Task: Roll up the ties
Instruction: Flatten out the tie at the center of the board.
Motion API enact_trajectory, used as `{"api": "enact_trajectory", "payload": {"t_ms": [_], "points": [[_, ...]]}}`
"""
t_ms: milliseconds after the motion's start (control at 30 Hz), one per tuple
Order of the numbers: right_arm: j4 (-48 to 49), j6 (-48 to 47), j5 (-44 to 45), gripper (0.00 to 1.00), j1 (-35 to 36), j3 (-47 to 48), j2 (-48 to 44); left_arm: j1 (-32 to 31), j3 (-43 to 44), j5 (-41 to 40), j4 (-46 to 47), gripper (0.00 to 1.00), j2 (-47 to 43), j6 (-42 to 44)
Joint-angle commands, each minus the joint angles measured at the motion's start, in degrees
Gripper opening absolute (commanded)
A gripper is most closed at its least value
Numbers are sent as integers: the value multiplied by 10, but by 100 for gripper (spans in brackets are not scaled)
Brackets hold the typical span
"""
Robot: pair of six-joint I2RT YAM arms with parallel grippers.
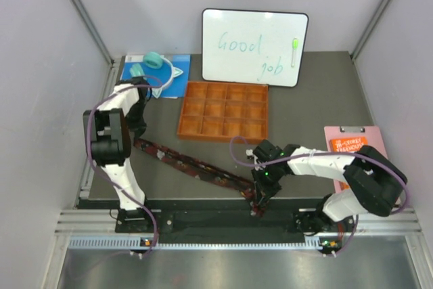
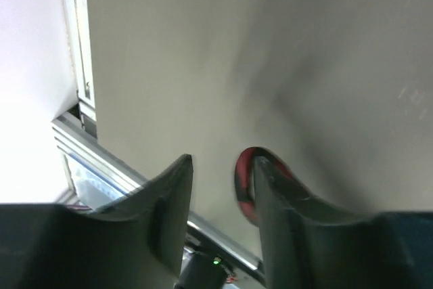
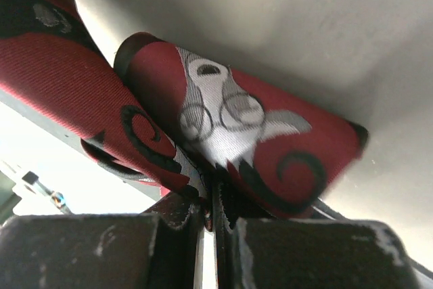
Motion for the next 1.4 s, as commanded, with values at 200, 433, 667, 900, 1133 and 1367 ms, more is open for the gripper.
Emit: {"api": "enact_trajectory", "payload": {"t_ms": [200,433,667,900,1133,1367], "points": [[14,-31,-86,0,-2,51,41,9,92,16,24,99,-3,33],[3,-45,-97,0,-2,94,79,23,103,91,30,99,-33,1],[29,-52,-181,0,-2,103,67,-16,146,96,-37,86,37,26],[13,-56,-167,0,-2,116,60,17,4,176,125,76,-106,-39],[12,-55,-159,0,-1,116,67,69,-238,240,326,66,-286,-65],[11,-56,-154,0,-1,123,75,104,-281,301,366,62,-307,-90]]}}
